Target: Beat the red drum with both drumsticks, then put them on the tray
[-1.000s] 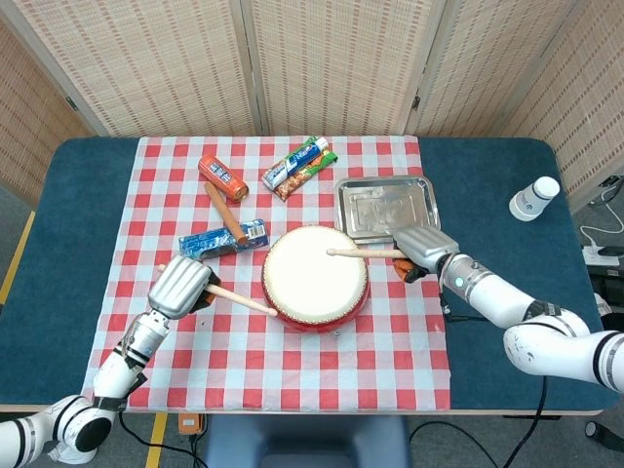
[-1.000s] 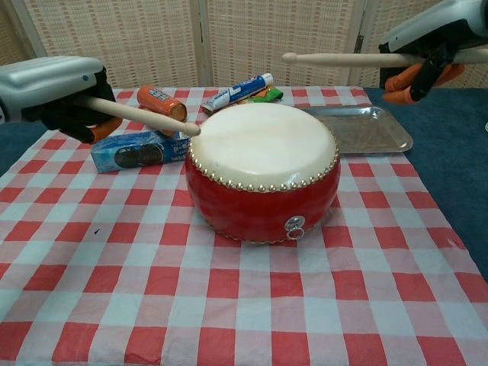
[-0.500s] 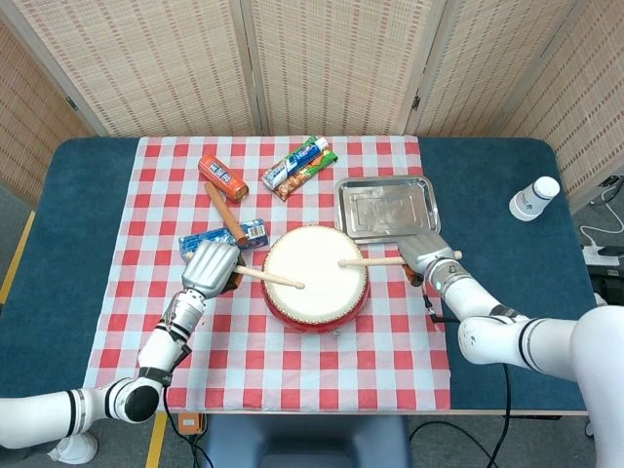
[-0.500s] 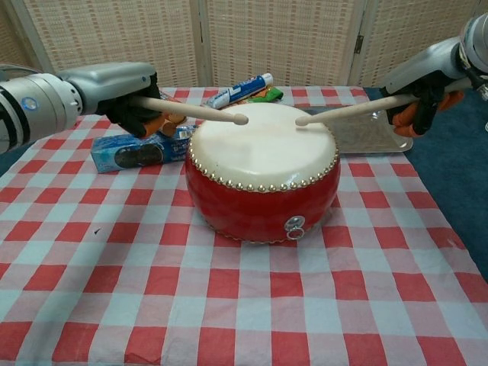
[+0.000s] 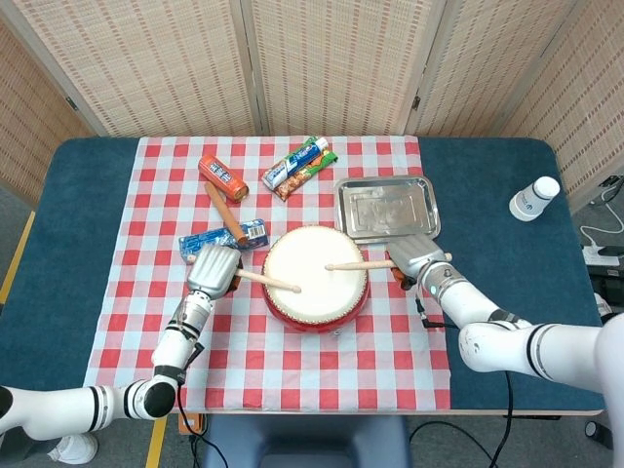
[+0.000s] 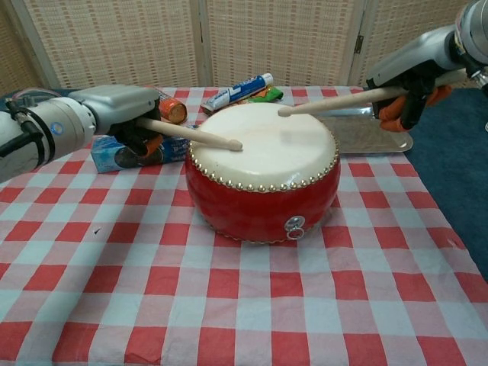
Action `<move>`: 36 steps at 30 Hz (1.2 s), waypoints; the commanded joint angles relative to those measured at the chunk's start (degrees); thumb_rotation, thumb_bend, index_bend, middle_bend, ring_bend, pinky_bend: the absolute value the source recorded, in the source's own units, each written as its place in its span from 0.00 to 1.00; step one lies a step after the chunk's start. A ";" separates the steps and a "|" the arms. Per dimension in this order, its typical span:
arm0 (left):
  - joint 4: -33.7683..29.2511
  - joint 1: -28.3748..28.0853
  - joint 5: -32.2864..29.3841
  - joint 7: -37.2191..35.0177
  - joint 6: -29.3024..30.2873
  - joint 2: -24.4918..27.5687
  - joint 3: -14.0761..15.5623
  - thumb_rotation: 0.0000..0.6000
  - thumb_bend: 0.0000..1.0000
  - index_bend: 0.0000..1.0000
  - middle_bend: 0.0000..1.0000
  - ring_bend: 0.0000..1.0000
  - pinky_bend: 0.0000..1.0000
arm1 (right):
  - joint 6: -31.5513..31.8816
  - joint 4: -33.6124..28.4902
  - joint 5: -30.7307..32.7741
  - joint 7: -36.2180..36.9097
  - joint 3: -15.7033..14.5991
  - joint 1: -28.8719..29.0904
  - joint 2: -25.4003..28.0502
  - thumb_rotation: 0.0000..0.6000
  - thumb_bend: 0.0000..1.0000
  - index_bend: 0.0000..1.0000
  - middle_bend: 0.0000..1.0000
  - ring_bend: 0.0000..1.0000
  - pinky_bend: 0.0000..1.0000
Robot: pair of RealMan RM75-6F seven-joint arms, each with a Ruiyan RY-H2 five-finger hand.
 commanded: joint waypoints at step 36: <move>3.24 -1.28 -2.32 -1.83 1.28 -4.63 2.26 1.00 0.62 1.00 1.00 0.99 1.00 | 25.56 2.98 -21.13 -1.15 12.81 -20.55 -6.34 1.00 0.67 1.00 1.00 1.00 1.00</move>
